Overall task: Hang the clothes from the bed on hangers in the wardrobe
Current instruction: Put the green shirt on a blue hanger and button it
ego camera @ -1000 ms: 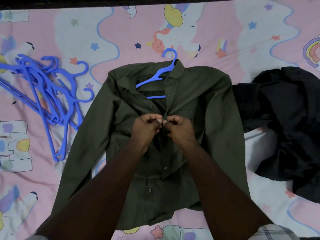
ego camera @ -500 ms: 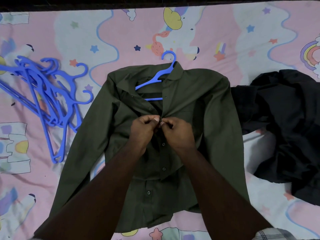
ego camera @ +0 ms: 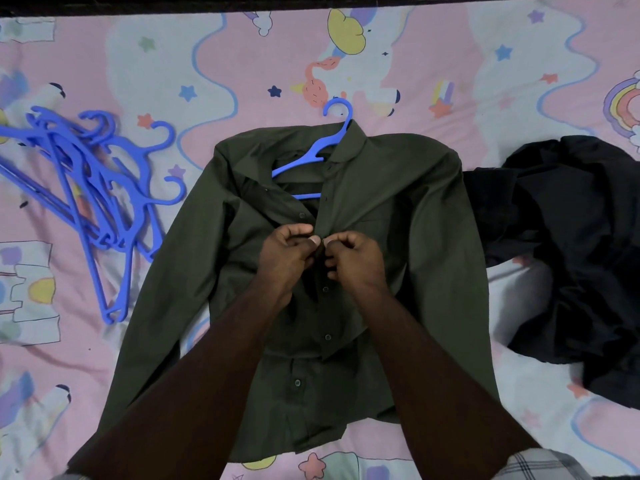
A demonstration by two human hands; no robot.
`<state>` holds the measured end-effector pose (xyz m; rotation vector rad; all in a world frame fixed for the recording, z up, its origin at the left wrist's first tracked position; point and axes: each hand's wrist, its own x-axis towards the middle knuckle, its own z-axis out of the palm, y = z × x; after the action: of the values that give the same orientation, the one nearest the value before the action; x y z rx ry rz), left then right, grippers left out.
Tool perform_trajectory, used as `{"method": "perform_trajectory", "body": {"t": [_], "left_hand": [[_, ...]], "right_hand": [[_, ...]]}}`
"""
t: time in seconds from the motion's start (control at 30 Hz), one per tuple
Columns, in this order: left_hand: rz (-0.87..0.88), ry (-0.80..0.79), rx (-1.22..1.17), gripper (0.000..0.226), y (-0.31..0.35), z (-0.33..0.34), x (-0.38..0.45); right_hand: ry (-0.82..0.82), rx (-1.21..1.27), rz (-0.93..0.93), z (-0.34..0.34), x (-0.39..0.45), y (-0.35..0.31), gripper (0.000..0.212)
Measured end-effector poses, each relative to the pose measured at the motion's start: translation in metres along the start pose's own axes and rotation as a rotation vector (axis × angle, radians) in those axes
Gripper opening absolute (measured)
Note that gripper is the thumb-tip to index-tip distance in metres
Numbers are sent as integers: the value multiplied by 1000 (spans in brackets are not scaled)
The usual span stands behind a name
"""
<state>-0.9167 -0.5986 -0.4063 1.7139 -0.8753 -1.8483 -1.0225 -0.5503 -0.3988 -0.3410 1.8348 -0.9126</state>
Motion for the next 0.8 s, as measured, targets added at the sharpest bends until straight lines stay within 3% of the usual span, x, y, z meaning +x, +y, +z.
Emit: {"method": "perform_trajectory", "body": {"t": [0.17, 0.3, 0.53, 0.63, 0.8], "left_hand": [[-36, -39, -12, 19, -1, -3, -1], [-58, -44, 33, 16, -7, -1, -1], [2, 122, 236, 11, -10, -9, 15], [70, 199, 278, 8, -4, -16, 27], [82, 166, 408, 17, 5, -13, 48]], "right_hand": [[-80, 181, 181, -6, 0, -5, 10], [-61, 153, 194, -4, 2, -3, 13], [187, -17, 39, -8, 17, 1, 16], [198, -116, -50, -4, 29, -8, 5], [170, -369, -230, 13, 47, -36, 14]]}}
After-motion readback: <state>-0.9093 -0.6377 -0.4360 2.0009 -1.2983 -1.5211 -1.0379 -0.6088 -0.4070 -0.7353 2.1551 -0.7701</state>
